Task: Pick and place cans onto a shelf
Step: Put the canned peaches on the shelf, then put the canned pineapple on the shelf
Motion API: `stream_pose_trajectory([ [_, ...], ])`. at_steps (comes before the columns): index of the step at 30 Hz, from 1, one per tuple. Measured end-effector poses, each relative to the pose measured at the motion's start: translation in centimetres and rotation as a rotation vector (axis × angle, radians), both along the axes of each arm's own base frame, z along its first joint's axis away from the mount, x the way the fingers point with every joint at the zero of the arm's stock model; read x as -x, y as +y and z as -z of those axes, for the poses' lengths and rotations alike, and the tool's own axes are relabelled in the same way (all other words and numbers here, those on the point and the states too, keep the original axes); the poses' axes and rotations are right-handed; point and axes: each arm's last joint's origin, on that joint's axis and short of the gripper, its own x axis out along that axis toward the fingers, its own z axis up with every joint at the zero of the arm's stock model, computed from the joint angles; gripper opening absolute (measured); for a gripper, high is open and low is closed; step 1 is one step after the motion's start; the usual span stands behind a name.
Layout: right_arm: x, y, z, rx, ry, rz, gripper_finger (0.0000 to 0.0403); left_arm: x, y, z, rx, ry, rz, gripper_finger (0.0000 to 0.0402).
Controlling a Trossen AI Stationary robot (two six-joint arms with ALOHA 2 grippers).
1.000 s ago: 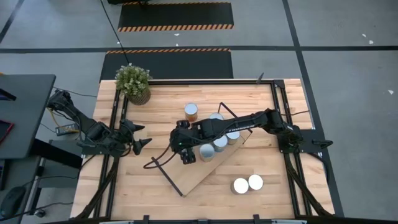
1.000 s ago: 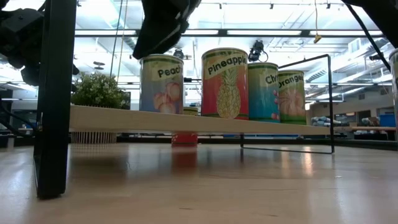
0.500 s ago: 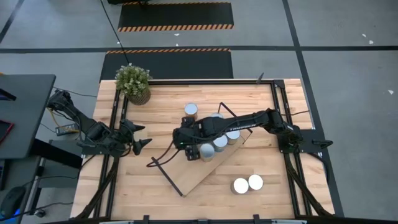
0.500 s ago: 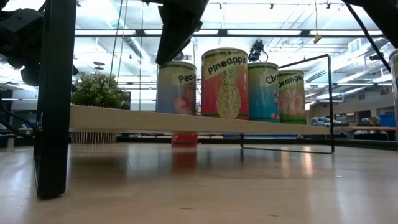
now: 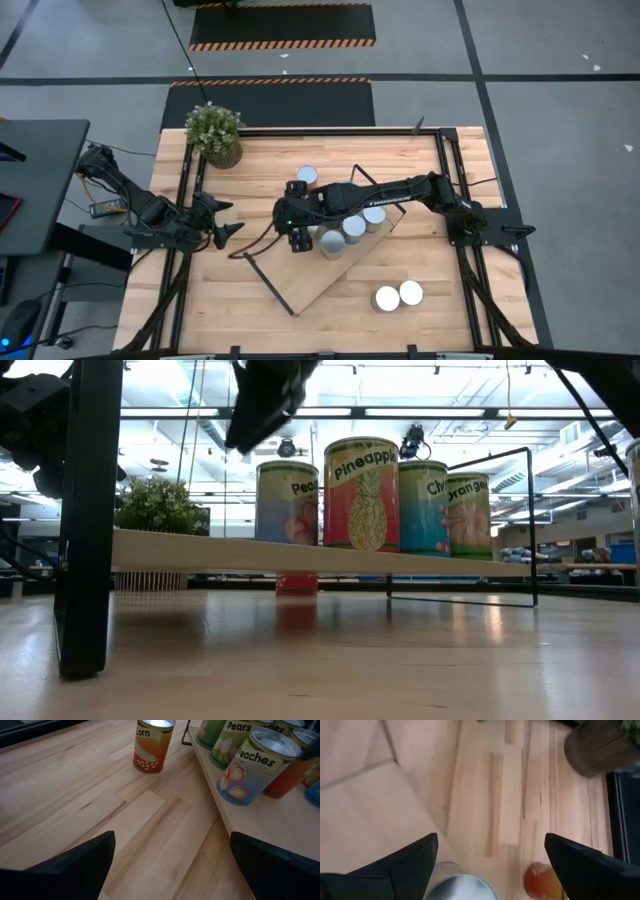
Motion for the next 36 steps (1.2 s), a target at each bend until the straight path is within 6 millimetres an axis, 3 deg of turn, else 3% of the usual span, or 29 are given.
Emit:
stream_pose_trajectory([
  [5, 0.0, -0.9, 1.7, -0.026, 0.054, 0.008, 0.0374, 0.0, 0.0, 0.0, -0.006, 0.003, 0.004, 0.0400],
  [17, 1.0, -1.0, 2.3, -0.023, 0.159, 0.055, 0.0373, 0.0, 0.0, 0.0, -0.007, 0.003, 0.004, 0.0400],
  [33, 0.4, -1.0, 0.4, -0.065, 0.043, 0.095, 0.0373, 0.0, 0.0, 0.0, -0.005, 0.004, 0.005, 0.0400],
  [36, 0.5, -0.1, 0.5, -0.110, 0.057, 0.044, 0.0373, 0.0, 0.0, 0.0, -0.005, 0.004, 0.005, 0.0400],
])
